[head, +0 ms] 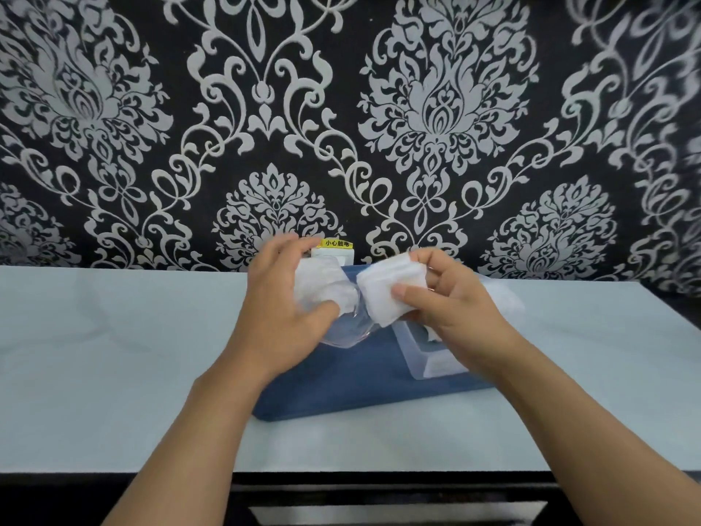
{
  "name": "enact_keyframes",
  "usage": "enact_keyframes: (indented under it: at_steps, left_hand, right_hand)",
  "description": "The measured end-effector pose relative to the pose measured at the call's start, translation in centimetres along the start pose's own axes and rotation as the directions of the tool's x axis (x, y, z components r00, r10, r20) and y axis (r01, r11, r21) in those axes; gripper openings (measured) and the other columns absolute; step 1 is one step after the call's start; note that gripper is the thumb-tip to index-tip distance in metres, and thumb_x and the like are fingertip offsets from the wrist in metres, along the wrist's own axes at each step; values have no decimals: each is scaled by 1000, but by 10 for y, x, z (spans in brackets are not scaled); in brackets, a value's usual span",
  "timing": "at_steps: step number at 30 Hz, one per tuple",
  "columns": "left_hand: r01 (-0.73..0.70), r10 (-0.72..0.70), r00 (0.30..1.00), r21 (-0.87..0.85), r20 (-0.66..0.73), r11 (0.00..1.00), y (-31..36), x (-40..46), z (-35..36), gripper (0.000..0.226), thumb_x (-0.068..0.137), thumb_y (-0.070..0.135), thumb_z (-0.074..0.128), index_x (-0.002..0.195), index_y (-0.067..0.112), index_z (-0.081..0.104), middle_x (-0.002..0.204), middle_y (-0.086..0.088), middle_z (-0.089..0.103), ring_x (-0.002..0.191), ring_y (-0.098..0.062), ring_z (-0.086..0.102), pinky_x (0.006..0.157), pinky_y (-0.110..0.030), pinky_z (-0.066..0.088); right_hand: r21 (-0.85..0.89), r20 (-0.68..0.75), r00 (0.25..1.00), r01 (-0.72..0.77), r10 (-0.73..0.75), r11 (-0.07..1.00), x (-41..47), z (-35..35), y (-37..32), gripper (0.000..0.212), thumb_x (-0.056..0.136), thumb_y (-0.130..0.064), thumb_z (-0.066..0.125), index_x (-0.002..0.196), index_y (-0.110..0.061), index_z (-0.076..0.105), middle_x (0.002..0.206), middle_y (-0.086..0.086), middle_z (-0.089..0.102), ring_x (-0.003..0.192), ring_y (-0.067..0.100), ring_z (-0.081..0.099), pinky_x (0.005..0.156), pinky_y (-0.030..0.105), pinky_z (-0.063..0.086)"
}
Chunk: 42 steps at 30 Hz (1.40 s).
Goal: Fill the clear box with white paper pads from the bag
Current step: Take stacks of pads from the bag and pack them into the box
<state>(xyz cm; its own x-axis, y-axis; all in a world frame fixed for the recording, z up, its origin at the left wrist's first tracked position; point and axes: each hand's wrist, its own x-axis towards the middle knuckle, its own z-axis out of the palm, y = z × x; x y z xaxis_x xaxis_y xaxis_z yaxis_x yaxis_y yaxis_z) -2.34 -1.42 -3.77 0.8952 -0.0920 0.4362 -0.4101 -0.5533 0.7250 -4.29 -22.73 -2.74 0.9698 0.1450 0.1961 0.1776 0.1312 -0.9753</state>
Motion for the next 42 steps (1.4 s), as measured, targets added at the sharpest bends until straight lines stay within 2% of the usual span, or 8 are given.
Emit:
enact_keyframes:
  at_steps: [3,5,9,12,17,24,35,42]
  left_hand:
    - [55,-121,989,-556,-82,829,33,-11,10,37,76,35,64,113,31,68,123,9,62,118,-7,59,101,-29,46]
    - [297,-290,944,-797,161,526,50,-15,26,31,85,34,66,110,17,70,115,-1,69,108,-20,68,89,-38,56]
    - [618,-307,774,-767,554,174,63,-12,45,61,85,50,61,125,5,66,129,-20,67,120,-38,63,100,-54,52]
    - [708,-199,705,-691,681,144,61,-7,46,63,86,52,58,127,5,65,129,-25,65,118,-40,64,100,-51,52]
    - [731,-138,682,-667,718,140,68,-6,63,52,88,47,56,117,7,72,118,-21,71,101,-35,71,91,-45,57]
    - [716,-223,697,-647,682,263,63,-4,75,57,93,58,51,126,13,64,111,-20,71,87,-25,71,96,-47,56]
    - [761,-212,646,-639,733,112,58,-2,74,48,102,45,44,124,8,66,116,-18,72,96,-26,72,84,-40,61]
    - [768,-214,632,-638,745,50,56,0,73,44,104,35,44,130,4,61,117,-20,71,93,-32,71,79,-39,62]
  right_hand:
    - [171,51,999,-16,7,985,1,-13,-3,35,85,2,69,114,-12,56,90,6,70,78,16,65,61,23,55]
    - [224,116,993,-18,-8,974,2,-19,-5,39,82,-1,65,119,-14,56,98,11,68,86,20,66,70,28,58]
    - [76,182,983,-18,4,997,0,-30,-4,35,85,-7,63,119,-9,61,97,13,71,87,25,65,76,35,53]
    - [-49,179,983,-17,25,999,-2,-38,-5,26,90,-15,60,114,-7,68,94,15,65,87,32,53,74,45,38]
    - [-144,185,972,-122,148,982,-8,-36,-10,20,102,-11,49,113,-10,65,79,-4,68,66,11,62,55,17,45]
    - [-593,122,991,122,-61,796,-18,-44,-1,83,69,-29,92,141,-28,51,136,-16,58,131,6,50,109,37,45]
    - [-289,70,993,114,-98,950,-11,-55,-2,57,76,8,79,129,-6,61,118,14,70,109,20,69,94,31,54]
    - [-147,42,995,101,-96,984,-9,-55,-6,59,72,-7,78,128,-8,63,115,9,72,105,20,69,90,30,56]
